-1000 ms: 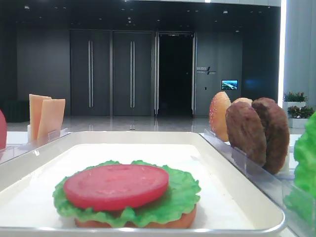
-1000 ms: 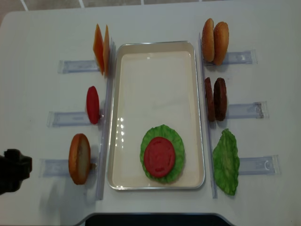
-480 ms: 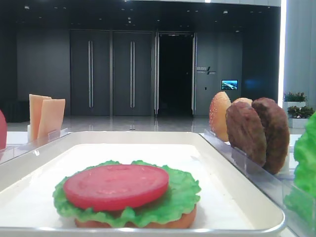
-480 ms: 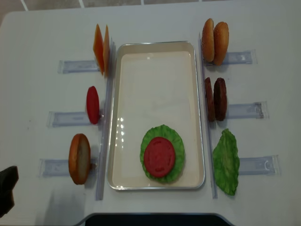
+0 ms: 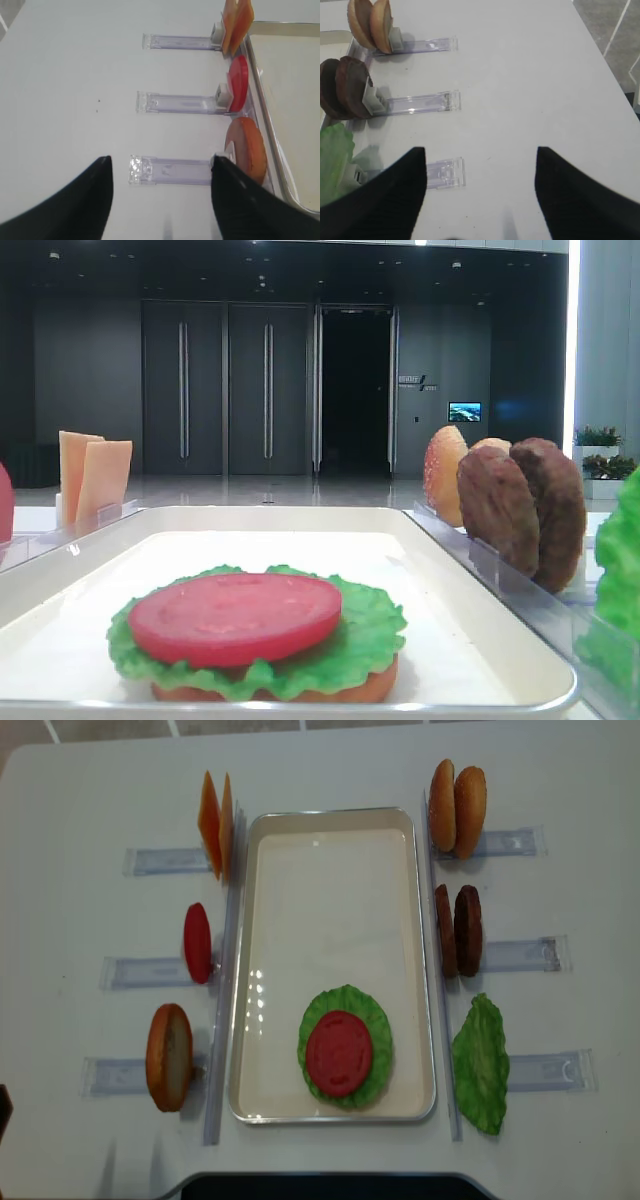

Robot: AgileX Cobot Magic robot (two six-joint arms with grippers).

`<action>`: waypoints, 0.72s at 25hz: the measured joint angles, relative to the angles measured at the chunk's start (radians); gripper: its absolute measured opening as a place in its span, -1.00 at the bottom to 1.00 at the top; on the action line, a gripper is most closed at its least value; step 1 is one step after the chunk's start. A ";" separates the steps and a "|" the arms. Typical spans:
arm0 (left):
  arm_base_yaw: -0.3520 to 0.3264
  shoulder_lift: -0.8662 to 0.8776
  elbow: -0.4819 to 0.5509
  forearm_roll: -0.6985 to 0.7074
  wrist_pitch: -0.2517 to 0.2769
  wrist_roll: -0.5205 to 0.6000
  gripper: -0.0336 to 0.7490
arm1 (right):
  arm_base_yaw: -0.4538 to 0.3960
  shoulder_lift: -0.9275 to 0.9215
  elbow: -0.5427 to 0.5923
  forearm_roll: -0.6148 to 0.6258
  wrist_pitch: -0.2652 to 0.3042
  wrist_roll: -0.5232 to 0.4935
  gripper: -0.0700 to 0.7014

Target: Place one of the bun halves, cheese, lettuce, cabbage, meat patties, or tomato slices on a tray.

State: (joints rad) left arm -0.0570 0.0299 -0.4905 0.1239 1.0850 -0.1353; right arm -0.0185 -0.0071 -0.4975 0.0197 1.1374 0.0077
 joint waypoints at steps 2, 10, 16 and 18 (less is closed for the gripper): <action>0.000 -0.020 0.000 0.000 0.000 0.000 0.29 | 0.000 0.000 0.000 0.000 0.000 0.000 0.40; 0.000 -0.046 0.000 0.001 0.001 0.000 0.29 | 0.000 0.000 0.000 0.000 0.000 0.000 0.40; 0.000 -0.046 0.000 0.001 0.001 0.000 0.29 | 0.000 0.000 0.000 0.000 0.000 0.000 0.40; 0.000 -0.046 0.000 0.001 0.001 0.000 0.29 | 0.000 0.000 0.000 0.000 0.000 0.000 0.40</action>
State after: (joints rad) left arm -0.0570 -0.0162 -0.4905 0.1251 1.0860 -0.1357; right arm -0.0185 -0.0071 -0.4975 0.0197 1.1374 0.0077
